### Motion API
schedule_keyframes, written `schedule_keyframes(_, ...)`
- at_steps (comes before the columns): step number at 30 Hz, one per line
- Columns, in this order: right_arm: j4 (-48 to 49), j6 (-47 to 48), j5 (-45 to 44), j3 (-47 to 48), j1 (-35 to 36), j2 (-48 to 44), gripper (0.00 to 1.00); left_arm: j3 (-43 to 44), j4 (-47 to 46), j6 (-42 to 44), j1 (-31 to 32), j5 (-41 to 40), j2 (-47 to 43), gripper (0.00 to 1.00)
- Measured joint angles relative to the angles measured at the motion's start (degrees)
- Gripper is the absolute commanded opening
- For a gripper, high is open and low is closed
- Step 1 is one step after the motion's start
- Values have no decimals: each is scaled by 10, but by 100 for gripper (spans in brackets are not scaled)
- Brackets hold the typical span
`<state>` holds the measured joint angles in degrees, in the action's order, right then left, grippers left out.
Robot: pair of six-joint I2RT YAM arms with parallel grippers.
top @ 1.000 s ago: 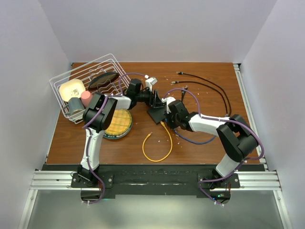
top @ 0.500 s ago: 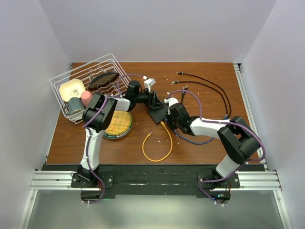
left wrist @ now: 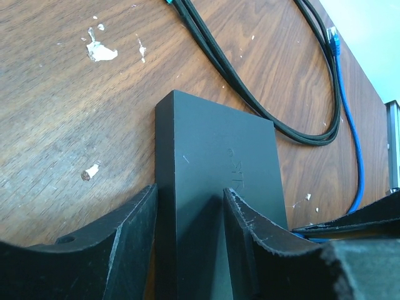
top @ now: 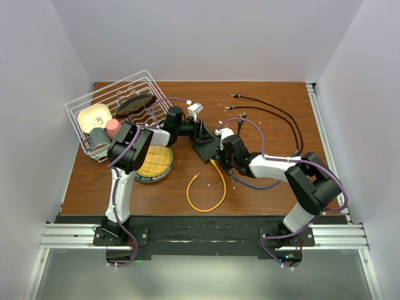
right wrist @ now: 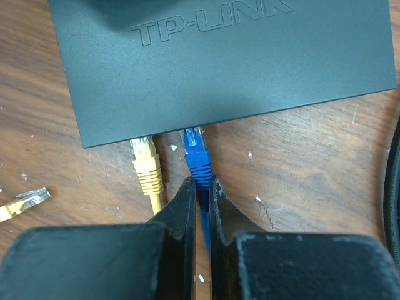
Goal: Insert the plug into the switch port
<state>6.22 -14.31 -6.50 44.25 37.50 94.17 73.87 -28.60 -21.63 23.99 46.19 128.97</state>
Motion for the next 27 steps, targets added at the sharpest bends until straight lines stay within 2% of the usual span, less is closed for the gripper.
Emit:
schedule_keyframes(10,3,9,18,19,6,18,0,-10,11,10,0,-19,-14,47)
schedule_keyframes(20,23,2,26,34,16,38,0,-22,12,23,2,-41,-22,34)
schedule_keyframes(27,22,-23,-4,34,24,38,0,-47,-1,22,5,-63,-36,33)
